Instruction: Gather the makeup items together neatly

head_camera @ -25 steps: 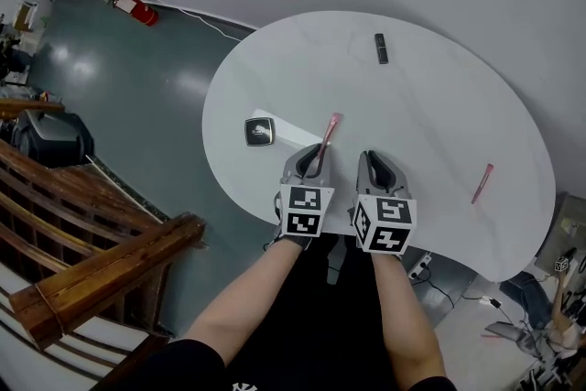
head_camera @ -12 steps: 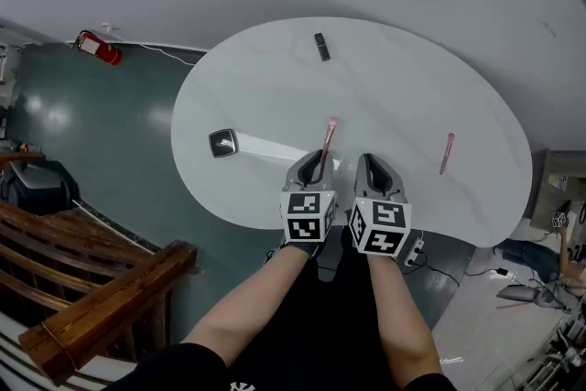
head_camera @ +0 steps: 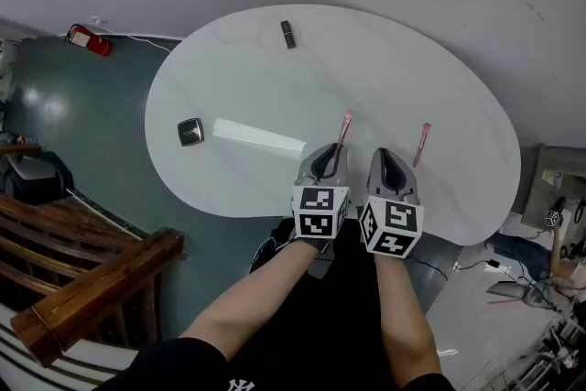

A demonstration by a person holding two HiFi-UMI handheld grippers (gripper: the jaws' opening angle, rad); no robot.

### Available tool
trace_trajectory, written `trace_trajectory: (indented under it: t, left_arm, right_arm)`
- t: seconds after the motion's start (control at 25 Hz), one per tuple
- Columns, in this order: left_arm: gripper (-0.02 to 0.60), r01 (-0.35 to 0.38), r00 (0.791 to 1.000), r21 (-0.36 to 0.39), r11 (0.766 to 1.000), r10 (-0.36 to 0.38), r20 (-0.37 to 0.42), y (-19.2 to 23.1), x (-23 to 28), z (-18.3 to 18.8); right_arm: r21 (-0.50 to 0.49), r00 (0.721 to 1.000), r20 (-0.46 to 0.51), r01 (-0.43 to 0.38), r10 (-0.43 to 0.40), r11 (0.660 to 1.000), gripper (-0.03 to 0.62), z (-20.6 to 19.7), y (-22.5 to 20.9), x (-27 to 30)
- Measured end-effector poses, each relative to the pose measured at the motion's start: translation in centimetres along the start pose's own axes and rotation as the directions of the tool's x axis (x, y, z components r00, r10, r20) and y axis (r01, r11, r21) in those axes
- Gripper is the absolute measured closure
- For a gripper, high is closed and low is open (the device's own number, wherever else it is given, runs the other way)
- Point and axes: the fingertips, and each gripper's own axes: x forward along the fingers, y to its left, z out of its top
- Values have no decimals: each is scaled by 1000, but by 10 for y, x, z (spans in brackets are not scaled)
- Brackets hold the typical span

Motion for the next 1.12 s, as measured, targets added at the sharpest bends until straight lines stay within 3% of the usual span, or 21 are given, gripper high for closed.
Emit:
trace_trajectory:
  t: [0.52,1.12]
  left_arm:
    - [538,-52,998,-13,999,51,-35,-96,62,-33]
    - [538,-81,992,31,996,84,-95,-132,113,-57]
  right_arm:
    - [-5,997,-18,-71,71,997,568,-15,-108,-7]
    - [31,991,-46,-122,124,992,568,-32,-163,5]
